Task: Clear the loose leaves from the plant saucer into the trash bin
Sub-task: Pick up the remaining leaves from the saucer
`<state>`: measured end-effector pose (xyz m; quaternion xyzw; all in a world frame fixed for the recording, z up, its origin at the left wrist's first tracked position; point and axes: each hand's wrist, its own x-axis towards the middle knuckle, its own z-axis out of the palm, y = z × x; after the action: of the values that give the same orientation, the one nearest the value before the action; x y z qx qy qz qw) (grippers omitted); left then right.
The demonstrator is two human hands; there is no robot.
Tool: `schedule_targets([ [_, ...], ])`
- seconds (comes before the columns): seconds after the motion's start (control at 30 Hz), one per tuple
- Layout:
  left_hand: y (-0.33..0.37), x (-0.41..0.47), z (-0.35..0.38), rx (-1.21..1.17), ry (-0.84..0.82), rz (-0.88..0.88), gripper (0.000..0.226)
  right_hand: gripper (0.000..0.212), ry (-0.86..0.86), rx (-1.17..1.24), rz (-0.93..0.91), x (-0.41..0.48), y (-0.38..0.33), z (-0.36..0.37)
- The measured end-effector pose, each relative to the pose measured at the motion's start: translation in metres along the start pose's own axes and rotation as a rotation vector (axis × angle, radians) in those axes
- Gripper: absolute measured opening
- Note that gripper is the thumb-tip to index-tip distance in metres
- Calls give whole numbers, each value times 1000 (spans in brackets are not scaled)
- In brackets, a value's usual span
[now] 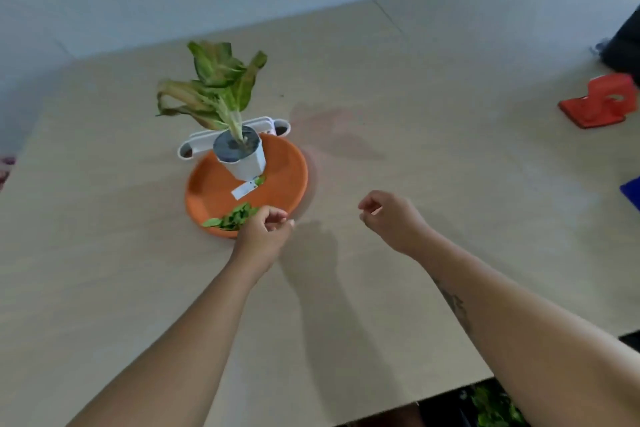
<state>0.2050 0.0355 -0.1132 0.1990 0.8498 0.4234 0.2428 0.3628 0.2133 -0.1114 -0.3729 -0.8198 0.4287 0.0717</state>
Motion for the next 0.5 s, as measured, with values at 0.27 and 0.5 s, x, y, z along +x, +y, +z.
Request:
schedule_targets([
  [0.27,-63,91,-82,615,36,36,45,41,-165,-234,-328,112,-88,108],
  [0.5,-78,129,-109,949,-190,139,42,43,-321,-593,-465,154,-101,166],
])
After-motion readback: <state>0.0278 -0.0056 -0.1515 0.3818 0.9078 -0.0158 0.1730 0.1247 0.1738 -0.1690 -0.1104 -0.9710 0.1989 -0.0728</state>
